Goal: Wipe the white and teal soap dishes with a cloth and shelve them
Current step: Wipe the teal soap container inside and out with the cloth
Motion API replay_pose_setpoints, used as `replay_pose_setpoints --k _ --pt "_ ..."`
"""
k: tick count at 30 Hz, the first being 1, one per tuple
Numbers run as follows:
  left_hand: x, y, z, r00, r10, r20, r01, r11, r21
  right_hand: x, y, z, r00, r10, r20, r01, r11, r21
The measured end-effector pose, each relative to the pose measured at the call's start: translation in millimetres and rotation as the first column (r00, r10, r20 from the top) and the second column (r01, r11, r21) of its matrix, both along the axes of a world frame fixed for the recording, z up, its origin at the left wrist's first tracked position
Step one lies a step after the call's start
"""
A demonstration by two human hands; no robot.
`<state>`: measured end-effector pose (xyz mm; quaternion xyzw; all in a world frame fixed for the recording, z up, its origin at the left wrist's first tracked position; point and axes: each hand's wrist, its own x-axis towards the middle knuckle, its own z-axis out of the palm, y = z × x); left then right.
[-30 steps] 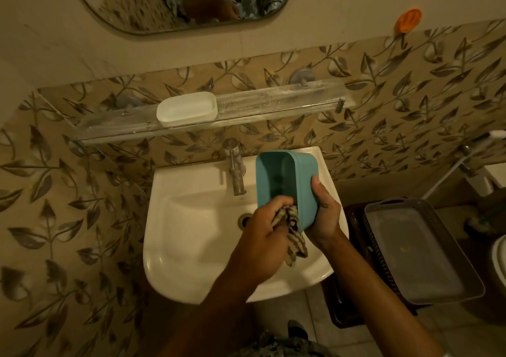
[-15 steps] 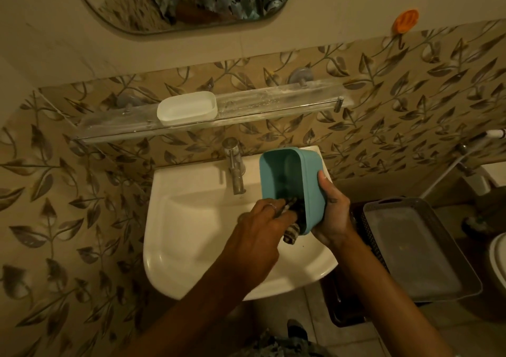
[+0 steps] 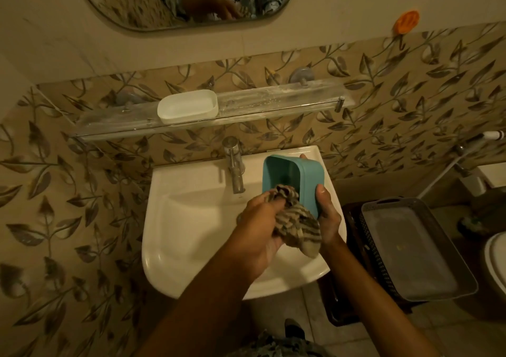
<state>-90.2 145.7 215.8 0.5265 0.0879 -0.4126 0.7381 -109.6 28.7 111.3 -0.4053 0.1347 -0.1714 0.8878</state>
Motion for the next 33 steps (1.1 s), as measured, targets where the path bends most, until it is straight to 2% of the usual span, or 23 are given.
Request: replay_pose_setpoints --k 3,5,6,7,9,10,12,15,17,20,22,24,25,27,29,30,31,33 --pt "19 2 13 0.959 0.079 -0.271 -0.125 0.979 -0.159 -5 5 -4 1.0 0.02 0.022 -0.017 0.994 -0.111" --pt "29 3 22 0.93 0.084 -0.357 -0.186 0.947 -0.263 -8 11 -5 1.0 -0.004 -0.023 0.001 0.989 -0.15" --pt "30 2 23 0.933 0.083 -0.351 -0.189 0.942 -0.277 -8 14 -5 0.999 -0.01 -0.039 0.004 0.991 -0.135" --pt "28 1 20 0.953 0.072 -0.294 -0.151 0.955 -0.255 -9 15 -6 0.999 -0.012 -0.04 0.007 0.993 -0.118" --pt "19 -1 7 1.0 0.018 -0.025 -0.02 0.995 -0.097 -9 16 -5 0.999 -0.023 -0.035 0.02 0.996 -0.083" --pt "15 0 -1 0.991 -0.038 0.129 0.038 0.999 0.003 -10 15 -4 0.999 -0.02 -0.033 0.018 0.998 -0.059" --pt "10 7 -14 0.913 -0.2 0.357 0.149 0.975 0.165 -11 14 -4 1.0 -0.001 -0.025 0.001 1.0 -0.016" --pt "12 18 -25 0.737 -0.473 0.482 0.313 0.872 0.377 -12 9 -5 0.999 0.051 0.009 -0.052 0.998 0.045" --pt "11 24 -30 0.583 -0.619 0.527 0.369 0.779 0.506 -11 2 -1 0.998 0.058 -0.001 -0.058 0.998 -0.019" --pt "16 28 -30 0.343 -0.744 0.574 0.401 0.668 0.626 -9 -5 0 0.995 0.091 -0.045 -0.094 0.991 -0.09" --pt "21 28 -31 0.124 -0.829 0.546 0.295 0.556 0.777 -8 -9 -3 0.993 0.086 -0.087 -0.088 0.996 -0.018" --pt "23 28 -31 -0.109 -0.906 0.41 0.073 0.404 0.912 -8 -10 -7 0.987 0.065 -0.15 -0.056 0.996 0.065" --pt "23 28 -31 -0.167 -0.918 0.36 0.004 0.364 0.931 -7 -10 -8 0.983 0.068 -0.171 -0.053 0.994 0.091" --pt "23 26 -32 -0.242 -0.914 0.326 -0.056 0.349 0.935 -7 -11 -10 0.979 0.068 -0.194 -0.043 0.991 0.129" --pt "24 23 -33 -0.264 -0.911 0.317 -0.069 0.346 0.936 -8 -11 -12 0.976 0.086 -0.198 -0.051 0.983 0.176" --pt "23 22 -33 -0.234 -0.913 0.334 -0.063 0.357 0.932 -9 -11 -12 0.975 0.098 -0.199 -0.058 0.978 0.2" --pt "22 20 -31 -0.185 -0.906 0.381 -0.061 0.398 0.916 -10 -10 -13 0.974 0.11 -0.197 -0.065 0.973 0.223" --pt "24 16 -27 -0.04 -0.813 0.581 -0.096 0.582 0.807 -12 -8 -14 0.976 0.121 -0.18 -0.074 0.967 0.245"
